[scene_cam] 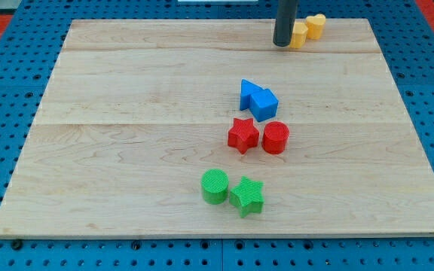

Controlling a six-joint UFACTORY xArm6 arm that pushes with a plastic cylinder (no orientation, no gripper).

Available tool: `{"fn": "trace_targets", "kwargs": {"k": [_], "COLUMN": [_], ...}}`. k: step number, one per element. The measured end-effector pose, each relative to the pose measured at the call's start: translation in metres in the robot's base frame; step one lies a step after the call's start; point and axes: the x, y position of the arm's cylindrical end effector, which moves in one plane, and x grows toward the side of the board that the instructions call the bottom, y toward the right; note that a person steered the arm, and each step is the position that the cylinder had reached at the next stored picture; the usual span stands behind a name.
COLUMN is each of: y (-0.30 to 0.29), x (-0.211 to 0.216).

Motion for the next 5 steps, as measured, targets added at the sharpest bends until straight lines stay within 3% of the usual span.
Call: {"fn": "trace_targets", "kwargs": {"k": [2,5], "y": [0.0,0.012], "x": [0.023,0.147]}}
